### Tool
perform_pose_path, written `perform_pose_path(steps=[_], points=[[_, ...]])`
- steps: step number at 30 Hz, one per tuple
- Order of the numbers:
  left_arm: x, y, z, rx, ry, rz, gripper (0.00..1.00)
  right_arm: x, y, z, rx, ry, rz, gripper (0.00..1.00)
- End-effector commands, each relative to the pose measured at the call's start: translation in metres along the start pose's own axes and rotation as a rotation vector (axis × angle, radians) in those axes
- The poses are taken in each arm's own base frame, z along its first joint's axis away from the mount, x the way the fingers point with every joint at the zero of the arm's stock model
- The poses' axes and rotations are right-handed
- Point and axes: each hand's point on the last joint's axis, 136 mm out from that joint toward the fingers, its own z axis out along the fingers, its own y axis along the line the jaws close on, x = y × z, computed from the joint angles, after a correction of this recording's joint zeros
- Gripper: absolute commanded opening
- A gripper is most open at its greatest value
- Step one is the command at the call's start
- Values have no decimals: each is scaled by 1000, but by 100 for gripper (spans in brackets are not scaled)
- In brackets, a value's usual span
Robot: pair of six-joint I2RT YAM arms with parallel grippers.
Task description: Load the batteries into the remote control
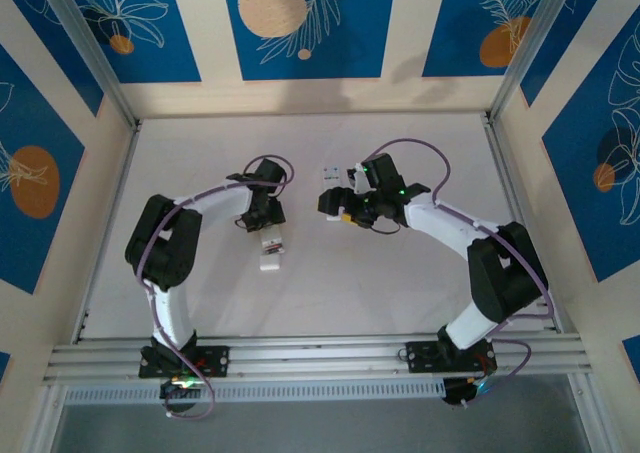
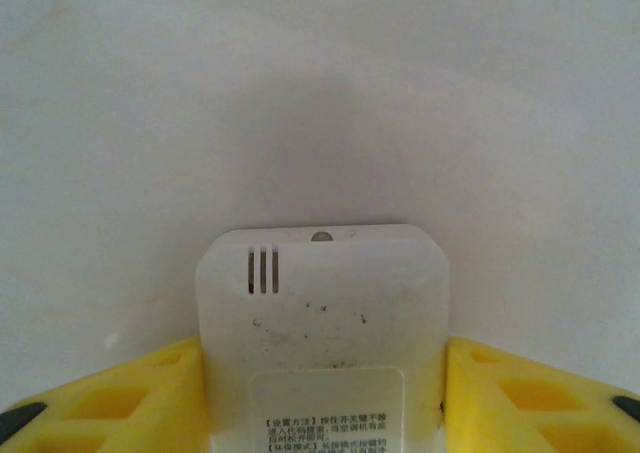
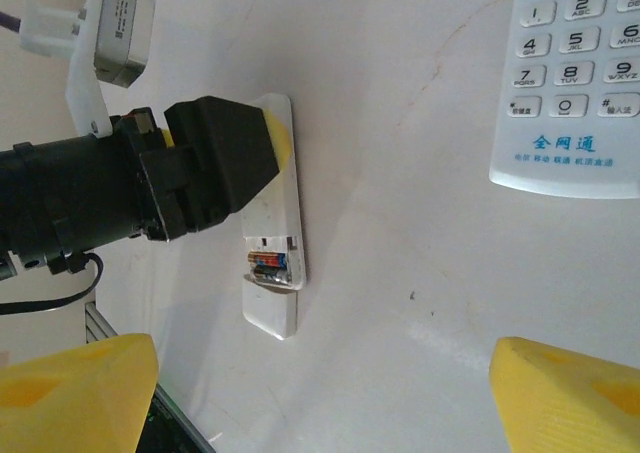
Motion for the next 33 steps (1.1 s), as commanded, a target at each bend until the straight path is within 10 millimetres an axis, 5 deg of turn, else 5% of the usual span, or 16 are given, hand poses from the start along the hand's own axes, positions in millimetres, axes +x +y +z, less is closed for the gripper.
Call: perform_pose_path(steps=[1,6,11,14,20,23,26,33], points=[[2,4,-14,-90,-35,-253,55,5,3,-11,-22,-2,-1,87],[17,5,-13,-132,-4,-521,54,7,-1,-16,-25,-10,3,87],[4,-19,-28,11,-49,-561,87,7,-5,-22,-20,-20,-9,87],[-32,-10,-69,41,-225,-411,98,8,-3,-25,-8,-29,-51,87],[-102,0,-163,249,-434,102,100,31,5,-13,158,-19,-38,87],[-105,6,-214,372,-529,338,100,65,12,7,297,-3,97,88],[-100,30,-243,301,-647,451,100,89,18,31,435,45,227,88],[-71,61,-265,240,-717,504,100,110,40,88,649,78,184,91]])
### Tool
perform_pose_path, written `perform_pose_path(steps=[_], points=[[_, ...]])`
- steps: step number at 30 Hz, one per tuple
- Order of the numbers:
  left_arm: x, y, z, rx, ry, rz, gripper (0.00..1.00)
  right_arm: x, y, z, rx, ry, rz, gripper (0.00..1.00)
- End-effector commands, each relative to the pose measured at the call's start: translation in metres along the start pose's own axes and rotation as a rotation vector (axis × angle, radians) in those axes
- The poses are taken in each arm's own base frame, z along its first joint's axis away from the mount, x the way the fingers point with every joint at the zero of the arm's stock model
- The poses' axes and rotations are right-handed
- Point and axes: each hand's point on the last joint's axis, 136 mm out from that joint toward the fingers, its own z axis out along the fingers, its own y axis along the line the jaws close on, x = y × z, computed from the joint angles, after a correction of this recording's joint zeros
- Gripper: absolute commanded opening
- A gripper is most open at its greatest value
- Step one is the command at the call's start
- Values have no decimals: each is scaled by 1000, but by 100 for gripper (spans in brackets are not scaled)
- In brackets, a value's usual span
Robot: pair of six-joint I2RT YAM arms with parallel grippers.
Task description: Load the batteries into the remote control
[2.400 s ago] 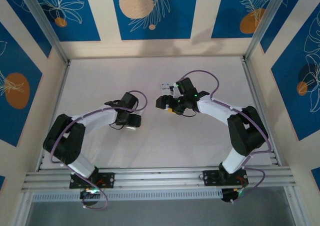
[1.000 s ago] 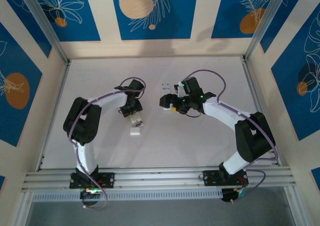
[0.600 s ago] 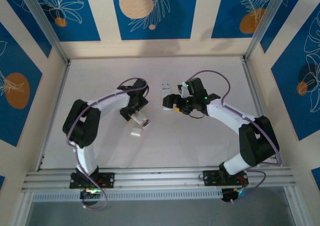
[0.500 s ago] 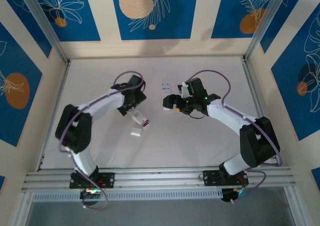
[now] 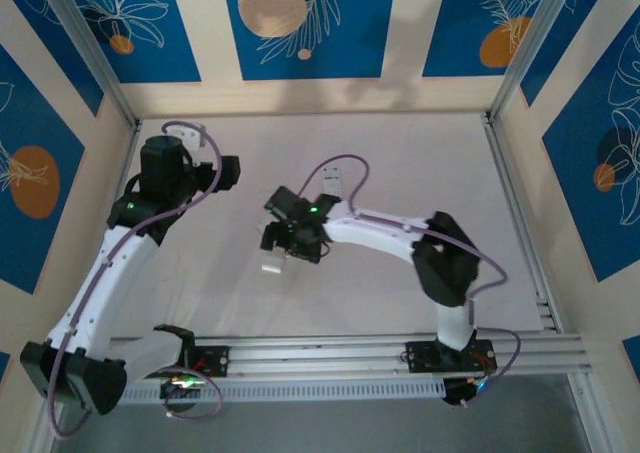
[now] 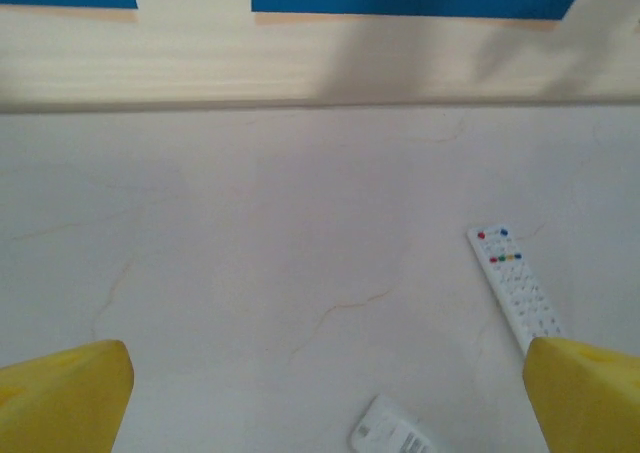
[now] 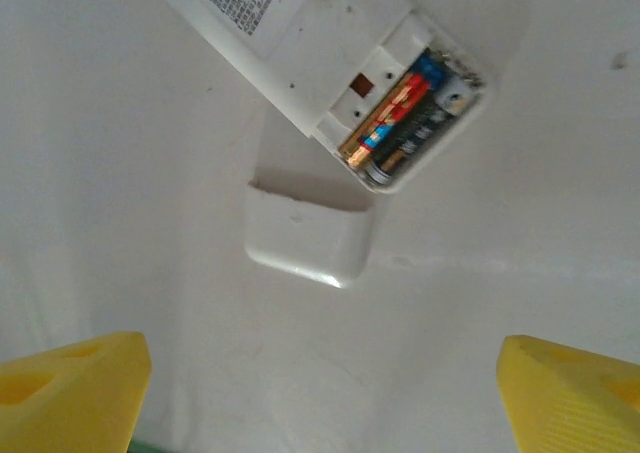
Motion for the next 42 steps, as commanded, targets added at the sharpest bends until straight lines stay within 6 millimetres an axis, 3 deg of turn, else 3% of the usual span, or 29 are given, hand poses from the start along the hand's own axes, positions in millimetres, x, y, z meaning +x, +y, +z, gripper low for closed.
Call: perform_pose_path(steps=[1,5,14,21,27,30,34,38,42], points=[[20,3,-6,-2,53,125,100,2,-17,15,207,-43,30,91],[21,12,-17,-45,26,121,100,4,6,39,239,-30,-40,93],[23,16,-18,-35,28,84,100,1,-1,62,377,-51,-82,92],[24,21,-16,-56,29,81,100,2,3,71,347,-21,-106,69],[28,23,-12,-53,46,70,100,7,5,77,313,22,-117,60],[31,22,-8,-46,60,69,100,7,7,71,273,22,-143,55],[34,23,-3,-40,76,66,100,-2,17,45,187,-29,-330,55],[36,23,1,-29,82,64,100,-13,8,12,118,-68,-565,55],[37,18,3,2,73,75,100,-28,-3,-6,78,-65,-781,57]])
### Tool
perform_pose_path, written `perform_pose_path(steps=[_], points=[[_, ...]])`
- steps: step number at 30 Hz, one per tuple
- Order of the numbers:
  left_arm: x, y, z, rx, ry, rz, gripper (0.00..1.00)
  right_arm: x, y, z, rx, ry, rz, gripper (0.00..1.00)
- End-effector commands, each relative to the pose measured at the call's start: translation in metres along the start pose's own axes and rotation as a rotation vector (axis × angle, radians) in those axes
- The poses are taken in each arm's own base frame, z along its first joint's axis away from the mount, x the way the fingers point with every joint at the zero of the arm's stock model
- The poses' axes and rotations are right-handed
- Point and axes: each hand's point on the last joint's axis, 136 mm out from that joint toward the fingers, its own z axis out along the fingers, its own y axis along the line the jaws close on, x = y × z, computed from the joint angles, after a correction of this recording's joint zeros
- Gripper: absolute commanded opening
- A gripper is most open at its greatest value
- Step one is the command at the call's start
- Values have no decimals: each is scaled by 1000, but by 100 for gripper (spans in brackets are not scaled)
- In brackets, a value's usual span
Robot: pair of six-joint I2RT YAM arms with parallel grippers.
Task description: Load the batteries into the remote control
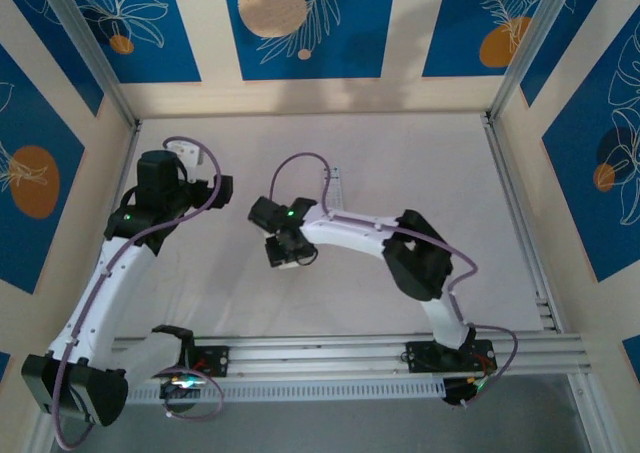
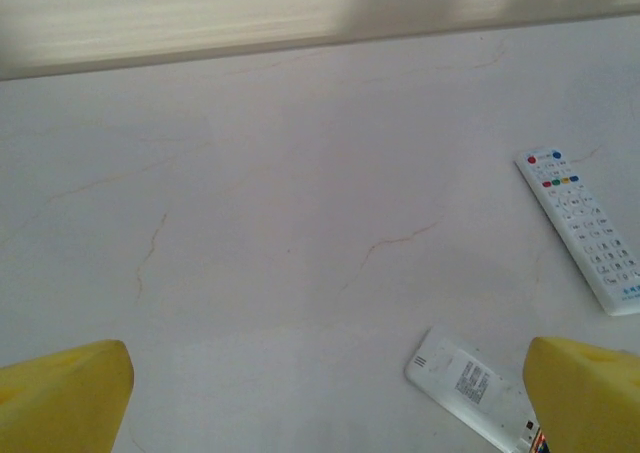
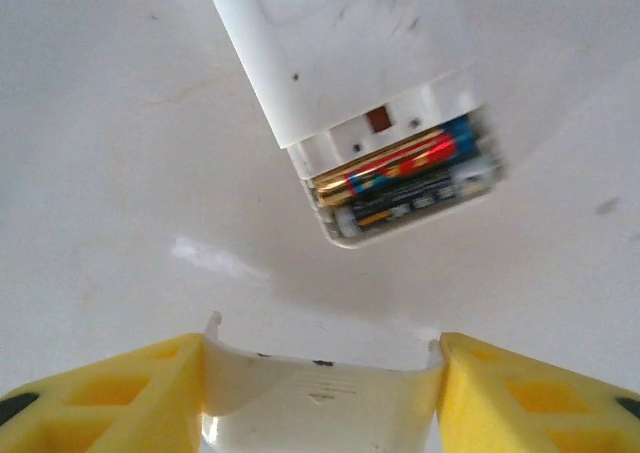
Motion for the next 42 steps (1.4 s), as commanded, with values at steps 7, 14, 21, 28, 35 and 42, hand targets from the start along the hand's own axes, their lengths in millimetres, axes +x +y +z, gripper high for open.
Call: perform_pose_path(steps=[7,14,21,28,35,42], points=[[4,0,10,23,6,21,100,-46,-11,-7,-142,-39,-338,58],[9,1,17,20,24,24,100,-42,-5,16,-117,14,-327,60],[9,-1,18,27,26,22,100,-35,-12,29,-81,42,-315,61],[10,1,18,19,29,22,100,-31,-11,38,-67,59,-359,63],[12,0,20,23,39,20,100,-28,-11,45,-52,65,-395,64],[13,1,21,17,46,20,100,-27,-7,45,-58,61,-390,64]])
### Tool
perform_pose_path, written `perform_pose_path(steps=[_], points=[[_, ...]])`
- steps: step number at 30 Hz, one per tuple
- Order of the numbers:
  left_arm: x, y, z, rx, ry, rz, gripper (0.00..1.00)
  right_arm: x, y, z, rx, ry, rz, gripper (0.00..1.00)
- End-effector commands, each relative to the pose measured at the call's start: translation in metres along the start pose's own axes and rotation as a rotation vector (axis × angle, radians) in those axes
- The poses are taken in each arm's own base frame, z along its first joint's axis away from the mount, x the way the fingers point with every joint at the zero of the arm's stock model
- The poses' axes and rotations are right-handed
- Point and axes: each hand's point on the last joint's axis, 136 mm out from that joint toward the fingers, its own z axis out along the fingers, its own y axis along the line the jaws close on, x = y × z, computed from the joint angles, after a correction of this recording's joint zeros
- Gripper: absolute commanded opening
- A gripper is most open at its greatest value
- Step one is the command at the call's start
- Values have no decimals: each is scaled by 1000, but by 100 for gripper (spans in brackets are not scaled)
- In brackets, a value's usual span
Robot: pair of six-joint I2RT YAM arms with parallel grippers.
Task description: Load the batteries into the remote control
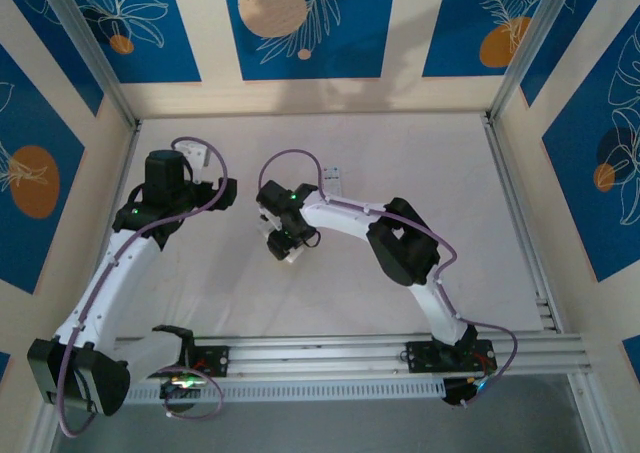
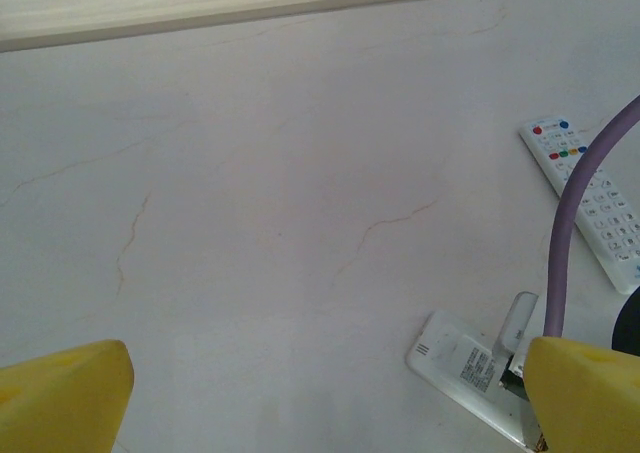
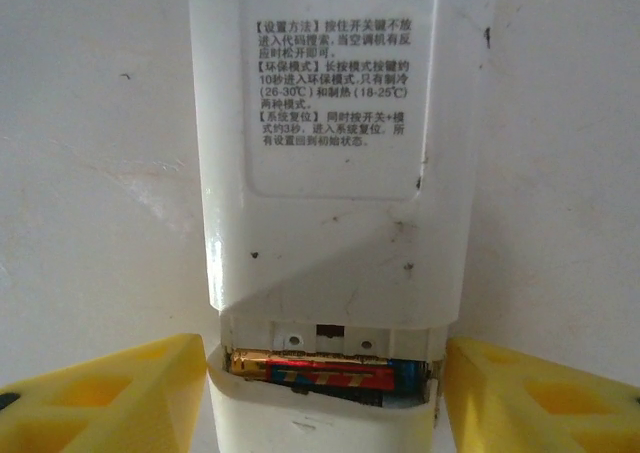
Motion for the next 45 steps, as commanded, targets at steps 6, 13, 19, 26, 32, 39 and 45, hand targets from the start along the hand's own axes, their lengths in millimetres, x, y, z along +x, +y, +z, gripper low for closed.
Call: perform_pose_path(steps=[6,13,19,26,32,39,45], points=[[0,2,2,3,-1,2,100,-13,2,-26,16,-61,-17,75],[0,3,2,-1,-2,4,100,1,2,-35,31,-64,-21,82],[1,3,2,-1,0,4,100,15,7,-20,80,-23,-58,82],[1,3,3,-2,2,5,100,21,0,-10,162,-2,-88,81],[1,4,3,-4,1,4,100,26,-3,-1,202,17,-109,76],[1,3,2,-5,0,6,100,27,4,6,197,22,-117,73],[2,4,3,-5,3,6,100,25,1,7,223,20,-115,67]])
